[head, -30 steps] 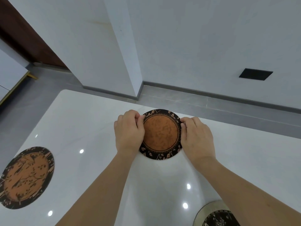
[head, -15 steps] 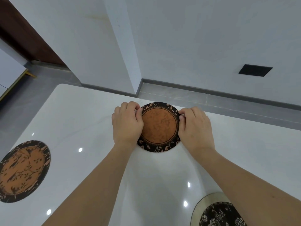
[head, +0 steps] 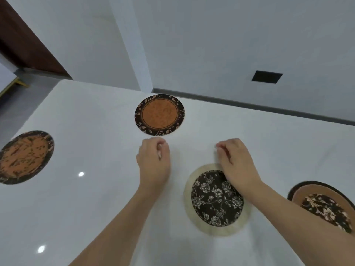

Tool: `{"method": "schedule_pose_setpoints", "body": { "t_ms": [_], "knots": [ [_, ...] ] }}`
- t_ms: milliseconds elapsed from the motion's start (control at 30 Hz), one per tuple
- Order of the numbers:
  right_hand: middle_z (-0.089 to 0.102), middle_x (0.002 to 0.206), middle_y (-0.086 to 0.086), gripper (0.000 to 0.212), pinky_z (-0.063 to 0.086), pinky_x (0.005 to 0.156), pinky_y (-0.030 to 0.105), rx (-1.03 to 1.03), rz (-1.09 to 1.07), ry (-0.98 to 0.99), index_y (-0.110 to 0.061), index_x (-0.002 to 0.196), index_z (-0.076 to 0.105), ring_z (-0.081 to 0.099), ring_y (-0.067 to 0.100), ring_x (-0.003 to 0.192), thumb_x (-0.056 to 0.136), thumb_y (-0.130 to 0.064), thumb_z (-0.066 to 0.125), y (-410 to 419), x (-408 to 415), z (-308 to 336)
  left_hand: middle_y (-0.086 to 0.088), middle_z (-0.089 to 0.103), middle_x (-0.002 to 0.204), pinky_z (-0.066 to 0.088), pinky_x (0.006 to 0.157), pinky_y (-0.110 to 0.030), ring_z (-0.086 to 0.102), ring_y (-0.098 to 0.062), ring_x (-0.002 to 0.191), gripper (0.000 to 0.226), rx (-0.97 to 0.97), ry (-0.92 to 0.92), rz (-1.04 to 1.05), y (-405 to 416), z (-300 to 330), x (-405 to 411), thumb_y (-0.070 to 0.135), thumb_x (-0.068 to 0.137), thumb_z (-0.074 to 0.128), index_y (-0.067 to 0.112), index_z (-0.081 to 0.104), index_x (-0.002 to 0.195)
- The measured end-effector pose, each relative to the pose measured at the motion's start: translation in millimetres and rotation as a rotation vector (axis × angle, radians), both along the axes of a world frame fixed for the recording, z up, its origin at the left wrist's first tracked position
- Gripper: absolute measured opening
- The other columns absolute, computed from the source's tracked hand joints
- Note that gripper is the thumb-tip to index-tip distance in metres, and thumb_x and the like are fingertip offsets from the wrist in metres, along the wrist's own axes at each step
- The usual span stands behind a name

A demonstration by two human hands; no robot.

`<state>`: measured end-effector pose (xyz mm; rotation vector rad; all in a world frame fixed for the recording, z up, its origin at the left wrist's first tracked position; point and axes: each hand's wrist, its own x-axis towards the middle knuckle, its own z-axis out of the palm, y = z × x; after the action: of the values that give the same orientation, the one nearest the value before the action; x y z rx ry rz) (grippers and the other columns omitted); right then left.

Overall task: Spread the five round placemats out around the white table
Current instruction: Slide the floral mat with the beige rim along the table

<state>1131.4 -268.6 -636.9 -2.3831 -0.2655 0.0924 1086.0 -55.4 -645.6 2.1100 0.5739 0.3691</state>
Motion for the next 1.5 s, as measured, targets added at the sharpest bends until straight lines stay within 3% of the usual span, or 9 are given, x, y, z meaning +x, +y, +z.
{"method": "schedule_pose_setpoints", "body": {
  "t_ms": [133, 267, 600, 767, 900, 1000, 1200, 1333, 1500],
  "knots": [
    [0.058, 0.109, 0.007, 0.034, 0.043, 0.088, 0.038, -0.339, 0.052, -0.132, -0.014, 0.117, 0.062, 0.054, 0.027, 0.095, 0.096, -0.032, 0.042, -37, -62, 0, 0.015, 0.047, 0.109, 0.021, 0.090, -0.029, 0.039, -0.009, 0.100, 0.028, 0.176, 0.244, -0.064, -51, 0, -69, 0.049, 0.088, 0.048, 0.035, 0.056, 0.111],
    [0.058, 0.108, 0.008, 0.039, 0.042, 0.084, 0.041, -0.383, -0.012, -0.175, -0.014, 0.113, 0.061, 0.052, 0.028, 0.093, 0.091, -0.038, 0.040, -36, -71, -5, 0.005, 0.051, 0.114, 0.034, 0.086, -0.034, 0.048, -0.020, 0.099, 0.037, 0.545, 0.229, -0.250, -72, -2, -93, 0.044, 0.090, 0.041, 0.026, 0.053, 0.120],
    [0.058, 0.092, 0.008, 0.036, 0.038, 0.082, 0.043, -0.368, -0.097, -0.183, -0.011, 0.111, 0.059, 0.051, 0.030, 0.086, 0.088, -0.037, 0.050, -37, -67, -12, 0.001, 0.054, 0.115, 0.041, 0.082, -0.039, 0.050, -0.024, 0.095, 0.038, 0.679, 0.206, -0.188, -79, -1, -92, 0.042, 0.096, 0.038, 0.023, 0.057, 0.121],
    [0.053, 0.085, 0.006, 0.019, 0.038, 0.076, 0.041, -0.267, -0.031, -0.199, -0.012, 0.093, 0.060, 0.049, 0.028, 0.078, 0.090, -0.029, 0.052, -41, -66, -12, -0.001, 0.054, 0.118, 0.042, 0.085, -0.042, 0.051, -0.024, 0.096, 0.043, 0.679, 0.177, -0.205, -79, -3, -92, 0.040, 0.096, 0.035, 0.021, 0.057, 0.129],
    [0.055, 0.095, 0.007, 0.015, 0.042, 0.075, 0.038, -0.080, 0.048, -0.249, -0.013, 0.098, 0.058, 0.050, 0.025, 0.079, 0.095, -0.022, 0.047, -44, -66, -10, 0.003, 0.049, 0.121, 0.038, 0.093, -0.039, 0.047, -0.019, 0.102, 0.041, 0.633, 0.191, -0.205, -78, -5, -92, 0.043, 0.097, 0.035, 0.025, 0.052, 0.130],
    [0.062, 0.083, 0.002, 0.017, 0.042, 0.069, 0.039, 0.019, 0.126, -0.256, -0.017, 0.102, 0.054, 0.052, 0.026, 0.066, 0.099, -0.024, 0.040, -44, -66, -9, 0.005, 0.050, 0.117, 0.036, 0.092, -0.036, 0.046, -0.016, 0.100, 0.034, 0.595, 0.173, -0.181, -76, -6, -93, 0.044, 0.097, 0.040, 0.025, 0.053, 0.123],
    [0.061, 0.075, 0.000, 0.026, 0.044, 0.066, 0.038, 0.081, 0.105, -0.089, -0.024, 0.109, 0.047, 0.058, 0.031, 0.075, 0.100, -0.041, 0.030, -46, -70, -7, 0.003, 0.057, 0.081, 0.038, 0.085, -0.040, 0.051, -0.023, 0.080, 0.021, 0.328, 0.170, -0.065, -84, 8, -90, 0.036, 0.099, 0.041, 0.019, 0.047, 0.087],
    [0.058, 0.079, -0.014, 0.023, 0.038, 0.069, 0.033, 0.204, 0.013, 0.011, -0.024, 0.106, 0.050, 0.057, 0.020, 0.082, 0.099, -0.038, 0.034, -8, -85, 8, 0.006, 0.054, 0.069, 0.044, 0.068, -0.036, 0.055, -0.019, 0.068, 0.014, 0.004, 0.047, 0.031, -63, 21, -115, 0.030, 0.097, 0.045, 0.019, 0.045, 0.090],
    [0.062, 0.095, -0.012, 0.028, 0.044, 0.082, 0.032, 0.283, 0.098, 0.071, -0.023, 0.115, 0.056, 0.059, 0.016, 0.097, 0.098, -0.035, 0.037, 70, -130, 19, 0.009, 0.053, 0.069, 0.036, 0.055, -0.024, 0.049, -0.006, 0.062, 0.013, -0.078, 0.040, 0.267, 5, 26, -168, 0.029, 0.094, 0.054, 0.021, 0.051, 0.084]
  ]
}}
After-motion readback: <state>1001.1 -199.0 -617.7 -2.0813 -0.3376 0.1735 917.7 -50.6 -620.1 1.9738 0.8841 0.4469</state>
